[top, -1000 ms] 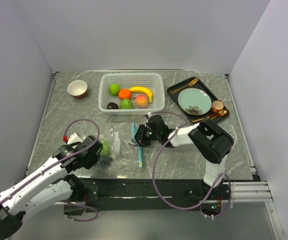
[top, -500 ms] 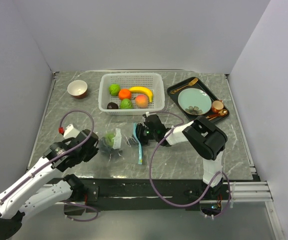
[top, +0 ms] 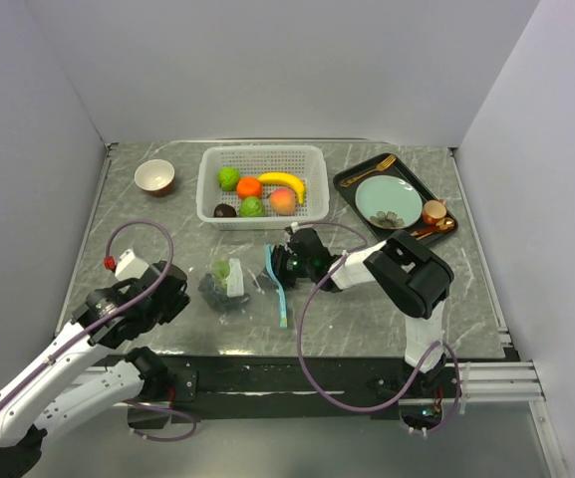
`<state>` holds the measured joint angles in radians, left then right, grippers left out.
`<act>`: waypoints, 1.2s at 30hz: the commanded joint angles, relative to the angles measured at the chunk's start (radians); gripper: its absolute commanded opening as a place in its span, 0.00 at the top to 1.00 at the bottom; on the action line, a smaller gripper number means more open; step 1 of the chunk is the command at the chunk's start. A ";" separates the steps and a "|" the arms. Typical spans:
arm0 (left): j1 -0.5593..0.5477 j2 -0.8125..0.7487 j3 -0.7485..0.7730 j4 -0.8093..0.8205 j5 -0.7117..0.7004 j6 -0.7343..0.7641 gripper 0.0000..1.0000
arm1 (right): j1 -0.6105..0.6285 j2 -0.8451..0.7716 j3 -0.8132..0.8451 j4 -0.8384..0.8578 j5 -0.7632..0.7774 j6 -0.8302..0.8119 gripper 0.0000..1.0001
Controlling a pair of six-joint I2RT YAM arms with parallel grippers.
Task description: Open the zip-top bag and remove the fake food
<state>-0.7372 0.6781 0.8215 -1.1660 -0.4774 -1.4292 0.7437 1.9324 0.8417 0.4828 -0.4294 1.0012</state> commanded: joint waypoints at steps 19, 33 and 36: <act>0.113 0.227 0.076 0.290 0.055 0.174 0.75 | 0.028 0.011 -0.020 0.310 -0.086 0.053 0.58; 0.309 0.455 -0.154 0.701 0.108 0.253 0.96 | 0.043 0.063 -0.007 0.415 -0.072 0.106 0.53; 0.311 0.503 -0.147 0.742 0.095 0.262 0.96 | 0.048 0.069 0.010 0.393 -0.065 0.100 0.53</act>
<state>-0.4328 1.1431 0.6640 -0.5610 -0.3717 -1.2049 0.7750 1.9911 0.8055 0.8383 -0.5121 1.1072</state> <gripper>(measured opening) 0.046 0.470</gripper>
